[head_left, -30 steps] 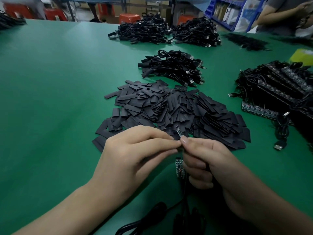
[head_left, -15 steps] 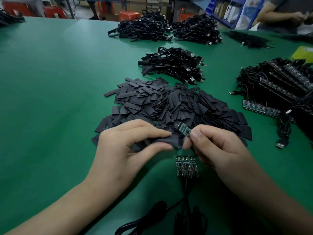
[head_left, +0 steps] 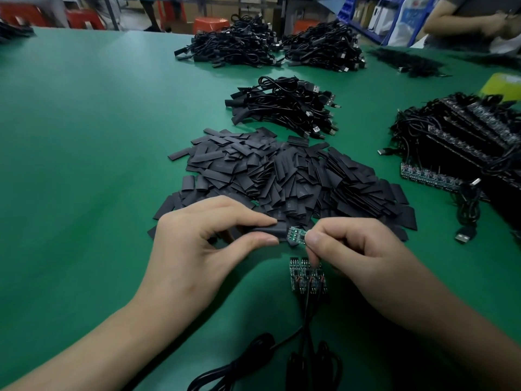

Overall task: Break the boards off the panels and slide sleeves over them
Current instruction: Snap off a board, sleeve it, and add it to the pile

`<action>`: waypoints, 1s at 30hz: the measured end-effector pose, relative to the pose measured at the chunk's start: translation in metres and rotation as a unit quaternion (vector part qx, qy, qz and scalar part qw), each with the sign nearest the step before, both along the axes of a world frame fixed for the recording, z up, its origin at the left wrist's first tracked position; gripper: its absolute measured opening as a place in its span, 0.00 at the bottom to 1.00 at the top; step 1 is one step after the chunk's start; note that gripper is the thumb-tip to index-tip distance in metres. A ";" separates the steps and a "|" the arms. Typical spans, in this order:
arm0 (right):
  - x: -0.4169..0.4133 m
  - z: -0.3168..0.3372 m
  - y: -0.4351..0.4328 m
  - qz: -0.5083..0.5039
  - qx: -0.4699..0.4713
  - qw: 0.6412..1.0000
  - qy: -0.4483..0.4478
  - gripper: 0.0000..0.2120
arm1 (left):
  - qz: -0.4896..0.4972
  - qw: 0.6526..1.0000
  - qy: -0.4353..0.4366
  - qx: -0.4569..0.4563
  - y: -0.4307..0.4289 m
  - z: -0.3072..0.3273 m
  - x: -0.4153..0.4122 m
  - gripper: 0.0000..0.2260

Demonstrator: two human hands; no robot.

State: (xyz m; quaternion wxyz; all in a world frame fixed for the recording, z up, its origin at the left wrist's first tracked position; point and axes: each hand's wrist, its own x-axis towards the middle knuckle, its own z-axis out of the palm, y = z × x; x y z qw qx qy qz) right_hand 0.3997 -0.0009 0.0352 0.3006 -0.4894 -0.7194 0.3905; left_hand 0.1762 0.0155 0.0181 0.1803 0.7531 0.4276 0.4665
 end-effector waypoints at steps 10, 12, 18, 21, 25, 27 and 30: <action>0.002 -0.002 0.002 -0.003 -0.057 0.998 -0.004 0.17 | -0.025 0.996 0.082 0.029 0.000 0.001 -0.004 0.09; 0.002 -0.001 0.002 0.000 -0.076 0.997 0.005 0.17 | -0.021 0.995 0.092 0.036 0.000 0.001 -0.004 0.09; -0.001 -0.001 -0.001 -0.002 -0.005 0.999 -0.051 0.16 | -0.012 0.997 0.074 0.005 -0.001 0.000 -0.002 0.10; -0.002 0.000 -0.002 0.002 0.006 0.997 -0.073 0.17 | -0.025 0.996 0.080 -0.006 0.000 -0.001 -0.003 0.10; -0.001 0.000 -0.001 0.021 -0.006 0.996 -0.082 0.16 | -0.071 0.992 0.108 0.008 0.000 -0.001 -0.003 0.10; 0.000 -0.001 -0.001 0.033 -0.021 0.996 -0.079 0.16 | -0.084 0.988 0.125 0.027 0.000 -0.002 -0.002 0.09; 0.000 -0.004 -0.001 0.038 -0.016 0.997 -0.072 0.14 | -0.089 0.988 0.122 0.029 -0.001 -0.003 -0.001 0.10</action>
